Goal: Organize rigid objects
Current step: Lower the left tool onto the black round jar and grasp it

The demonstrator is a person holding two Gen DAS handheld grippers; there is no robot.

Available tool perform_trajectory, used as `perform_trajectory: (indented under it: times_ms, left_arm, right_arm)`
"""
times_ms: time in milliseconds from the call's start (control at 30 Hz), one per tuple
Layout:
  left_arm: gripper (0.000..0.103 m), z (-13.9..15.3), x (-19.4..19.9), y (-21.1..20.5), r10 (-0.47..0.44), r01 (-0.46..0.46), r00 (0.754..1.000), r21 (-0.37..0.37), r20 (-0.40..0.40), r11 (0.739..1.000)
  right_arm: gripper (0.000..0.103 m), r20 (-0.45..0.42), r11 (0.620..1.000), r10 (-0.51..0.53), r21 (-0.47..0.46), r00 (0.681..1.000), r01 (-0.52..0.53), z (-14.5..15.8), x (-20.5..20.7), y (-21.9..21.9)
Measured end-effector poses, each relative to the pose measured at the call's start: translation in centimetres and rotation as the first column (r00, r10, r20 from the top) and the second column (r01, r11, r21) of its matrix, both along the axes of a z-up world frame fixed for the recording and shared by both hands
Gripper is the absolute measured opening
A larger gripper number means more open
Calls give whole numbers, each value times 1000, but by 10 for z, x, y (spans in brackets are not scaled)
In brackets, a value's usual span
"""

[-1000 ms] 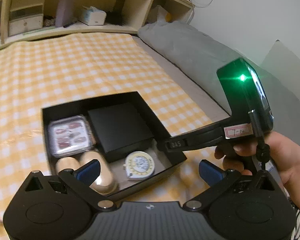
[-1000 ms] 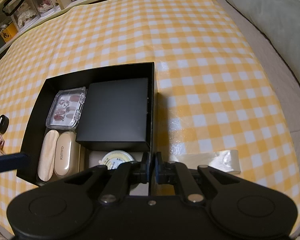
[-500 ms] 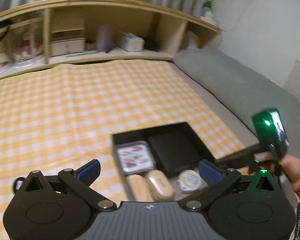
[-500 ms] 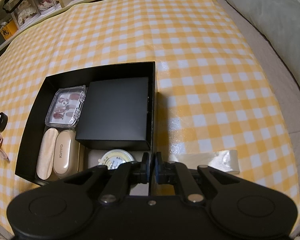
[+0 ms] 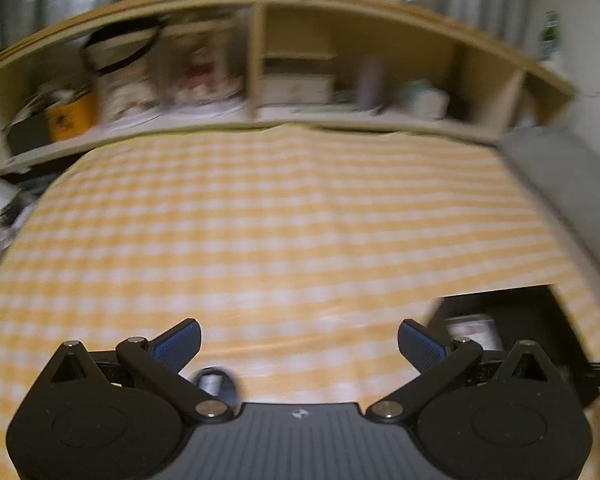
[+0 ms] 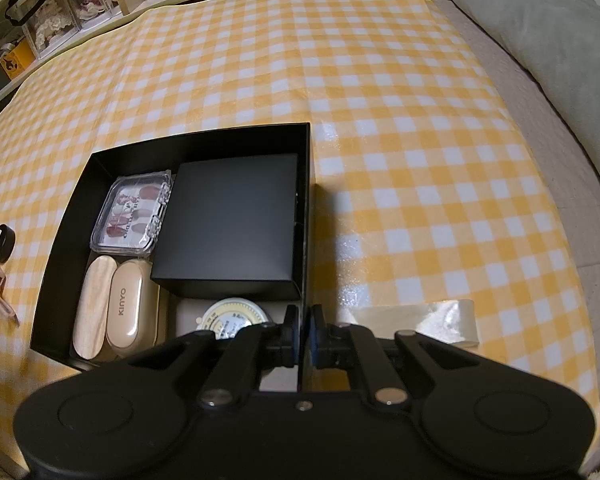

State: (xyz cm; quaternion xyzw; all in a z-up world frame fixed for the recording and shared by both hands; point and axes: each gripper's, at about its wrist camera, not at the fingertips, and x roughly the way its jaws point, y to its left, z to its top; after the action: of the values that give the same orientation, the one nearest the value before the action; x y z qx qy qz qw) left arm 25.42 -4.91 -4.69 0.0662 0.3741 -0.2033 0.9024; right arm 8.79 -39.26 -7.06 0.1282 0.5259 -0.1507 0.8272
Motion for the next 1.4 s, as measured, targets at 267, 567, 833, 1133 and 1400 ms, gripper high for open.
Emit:
perform_trajectory:
  times_ms: [267,567,833,1133,1400]
  left_arm:
    - [103,-46,47,31,89,-81,981,52,-171,995]
    - [86,-76,67,44,142,-132,948,53,-286,990]
    - [51,-95,65,40,141,-109,951,130,-276,986]
    - [51,-96,58,8,129,-99,964,135,-231,986]
    - [51,-35,23,-38,-12,14,992,16,-127,1000]
  right_arm:
    - [6,-1,1000,0,0,1000,0,0,0,0]
    - [6,-4,1000,0,0,1000,0,-1,1,0]
    - [6,-9,1000,4,1,1000,-4,-2,1,-1]
    - [6,-10,1000,4,1,1000,-4,-3,1,-1]
    - [6,-11,1000,4,0,1000,-4,-2,1,0]
